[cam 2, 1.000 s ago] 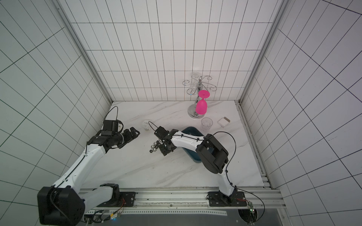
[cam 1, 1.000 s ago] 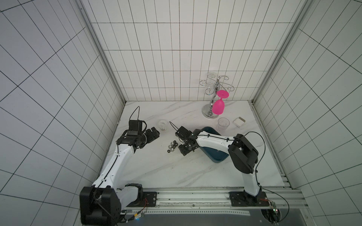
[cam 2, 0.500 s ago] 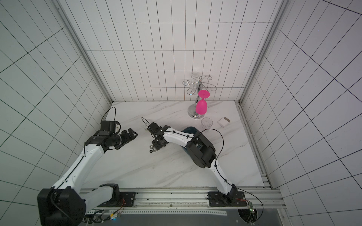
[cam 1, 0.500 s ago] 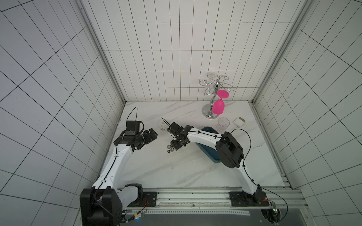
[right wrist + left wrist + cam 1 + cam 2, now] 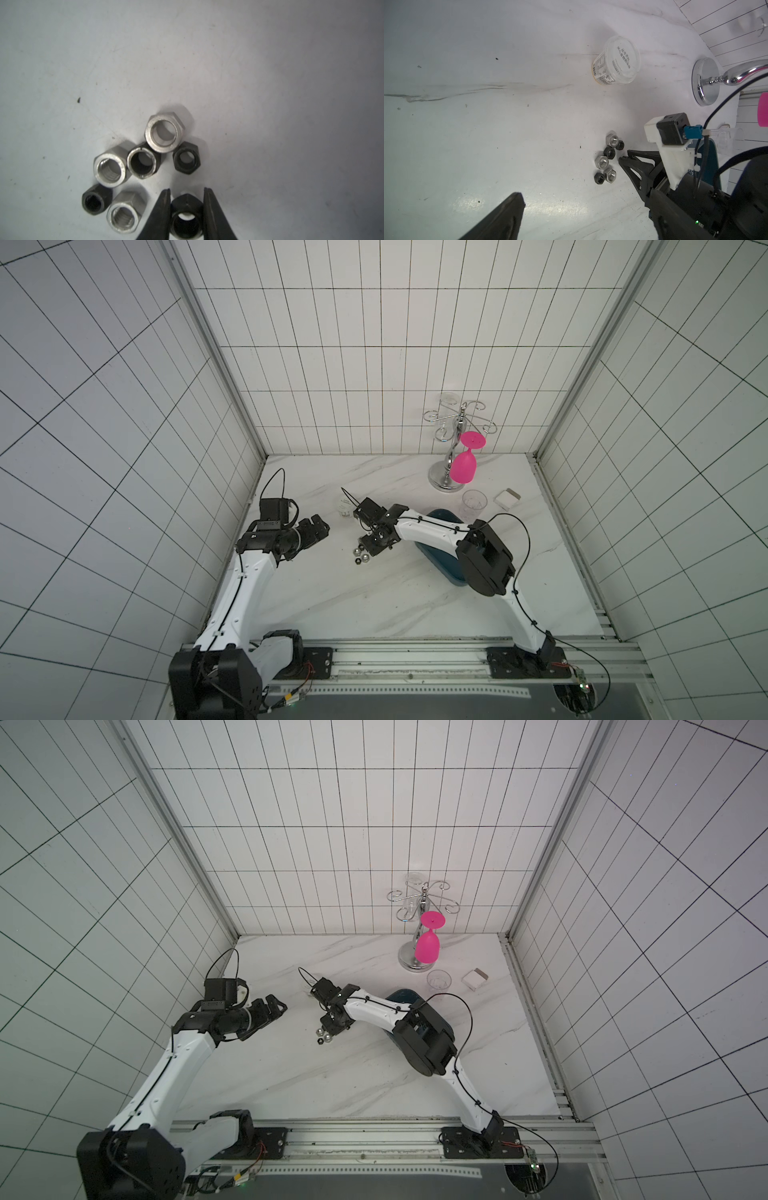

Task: Put the nuts on the desktop into the storage box
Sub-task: Pick up the nut from the center of the board, then place the nut in the storage box.

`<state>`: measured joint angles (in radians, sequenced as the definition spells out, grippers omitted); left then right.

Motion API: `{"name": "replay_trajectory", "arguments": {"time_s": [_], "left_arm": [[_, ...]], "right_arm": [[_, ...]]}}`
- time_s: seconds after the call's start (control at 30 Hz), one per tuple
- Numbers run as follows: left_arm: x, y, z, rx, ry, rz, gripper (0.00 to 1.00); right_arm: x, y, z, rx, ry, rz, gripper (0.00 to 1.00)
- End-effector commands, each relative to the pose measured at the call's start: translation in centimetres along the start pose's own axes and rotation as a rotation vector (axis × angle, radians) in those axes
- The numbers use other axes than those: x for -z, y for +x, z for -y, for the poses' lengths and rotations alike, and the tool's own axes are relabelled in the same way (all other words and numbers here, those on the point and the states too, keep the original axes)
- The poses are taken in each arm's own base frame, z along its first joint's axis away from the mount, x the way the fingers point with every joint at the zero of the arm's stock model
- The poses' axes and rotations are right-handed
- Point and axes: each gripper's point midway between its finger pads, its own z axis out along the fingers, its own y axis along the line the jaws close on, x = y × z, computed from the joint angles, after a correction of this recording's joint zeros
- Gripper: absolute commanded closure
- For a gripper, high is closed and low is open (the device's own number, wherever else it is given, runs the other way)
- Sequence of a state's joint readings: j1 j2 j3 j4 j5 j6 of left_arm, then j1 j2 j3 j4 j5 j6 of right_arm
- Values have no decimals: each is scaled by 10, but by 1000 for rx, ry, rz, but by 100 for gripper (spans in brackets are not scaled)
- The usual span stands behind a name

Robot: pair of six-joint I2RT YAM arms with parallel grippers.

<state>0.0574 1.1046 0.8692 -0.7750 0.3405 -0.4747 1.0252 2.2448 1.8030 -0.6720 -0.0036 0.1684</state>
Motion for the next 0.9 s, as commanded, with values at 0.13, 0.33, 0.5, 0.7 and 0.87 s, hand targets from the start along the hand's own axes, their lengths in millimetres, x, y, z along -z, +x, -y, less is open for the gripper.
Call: {"name": "replay_trajectory", "arguments": {"time_s": [0.13,0.33,0.5,0.7,0.87], "left_arm": [[9,-8,37,-3,147,27,2],[-5,11,76,-96,201,-17,2],[-18,23,104,-156,244,-60,2],[-29,31,126,-208,261,-83,2],[-35,31,127,-211,251,-86,2]], "right_arm": [[95,-22,20,-62,44,182,85],[125,6,82,-214,104,193,84],[131,43,141,-344,165,158,85],[114,72,188,-451,180,83,85],[92,73,201,-456,169,39,84]]}}
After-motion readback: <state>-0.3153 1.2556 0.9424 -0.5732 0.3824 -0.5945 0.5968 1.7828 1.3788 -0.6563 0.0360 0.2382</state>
